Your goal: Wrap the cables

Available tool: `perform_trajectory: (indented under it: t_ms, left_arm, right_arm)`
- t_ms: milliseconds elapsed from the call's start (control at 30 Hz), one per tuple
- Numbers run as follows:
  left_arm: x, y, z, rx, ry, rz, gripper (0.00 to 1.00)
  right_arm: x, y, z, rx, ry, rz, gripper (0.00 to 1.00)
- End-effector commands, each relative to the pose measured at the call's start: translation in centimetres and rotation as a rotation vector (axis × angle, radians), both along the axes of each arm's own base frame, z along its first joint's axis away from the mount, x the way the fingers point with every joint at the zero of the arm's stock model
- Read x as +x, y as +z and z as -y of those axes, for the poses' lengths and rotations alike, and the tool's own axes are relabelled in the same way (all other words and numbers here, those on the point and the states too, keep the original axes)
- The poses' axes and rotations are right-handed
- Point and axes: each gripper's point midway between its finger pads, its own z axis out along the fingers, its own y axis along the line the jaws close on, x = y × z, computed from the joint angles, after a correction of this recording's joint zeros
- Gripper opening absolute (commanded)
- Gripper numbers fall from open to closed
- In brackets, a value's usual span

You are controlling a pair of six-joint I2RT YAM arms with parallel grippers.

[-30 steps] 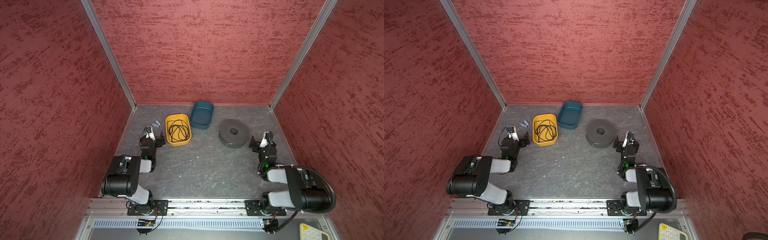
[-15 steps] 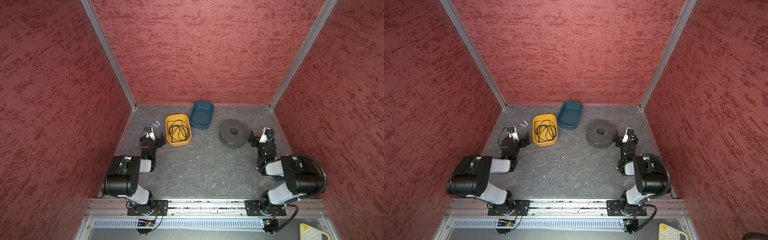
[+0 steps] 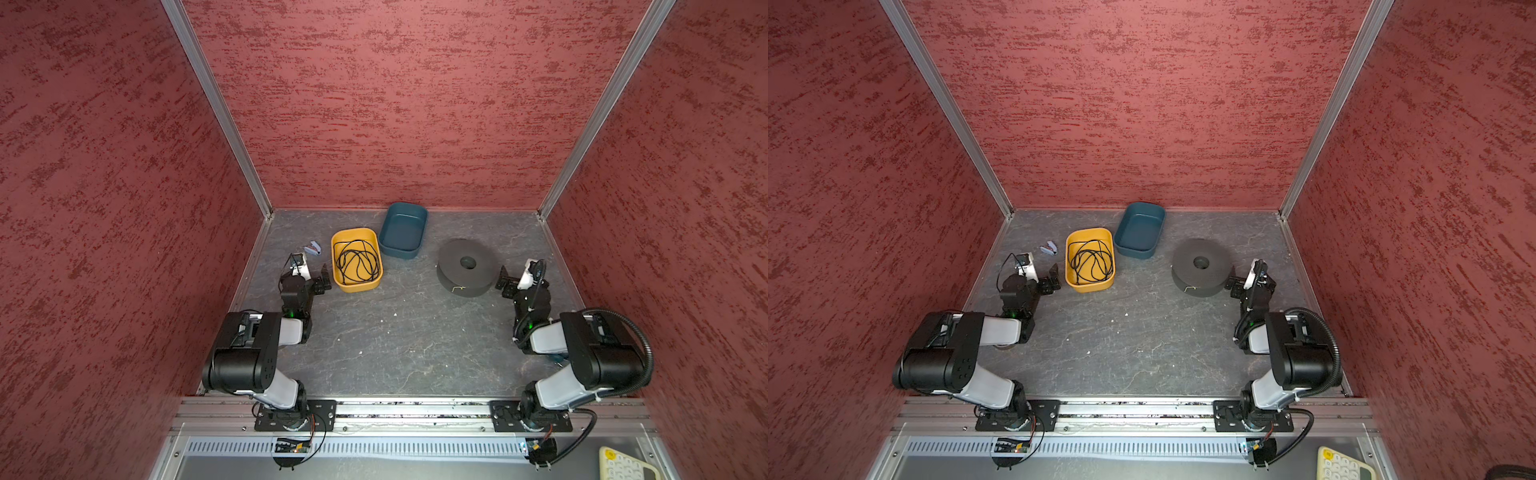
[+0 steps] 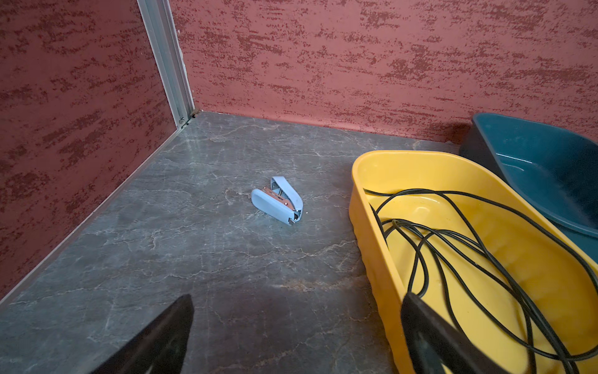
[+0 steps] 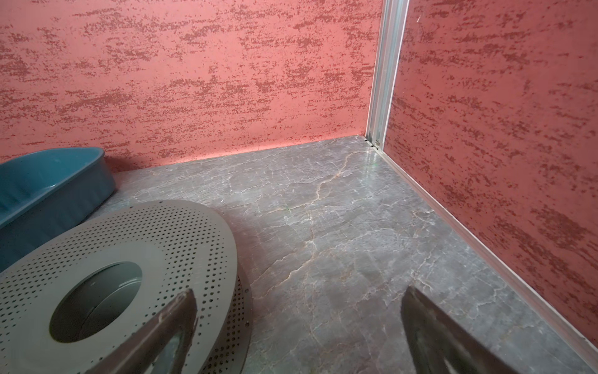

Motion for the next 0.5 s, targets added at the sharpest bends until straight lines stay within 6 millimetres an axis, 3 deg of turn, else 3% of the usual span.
perform_trajectory:
  t_ms: [0,467]
  left_arm:
    - [0.4,0.49,-0.1,0.006,-0.002,0.011,1.0]
    - [0.41,0.5,-0.04,0.005,-0.004,0.012,1.0]
  right_arm:
    - [0.55,1.07,-0.78,-0.024,0.046,0.027,0.99]
    - [0.59,1.13,-0.71,-0.024,0.041,0.029,0.99]
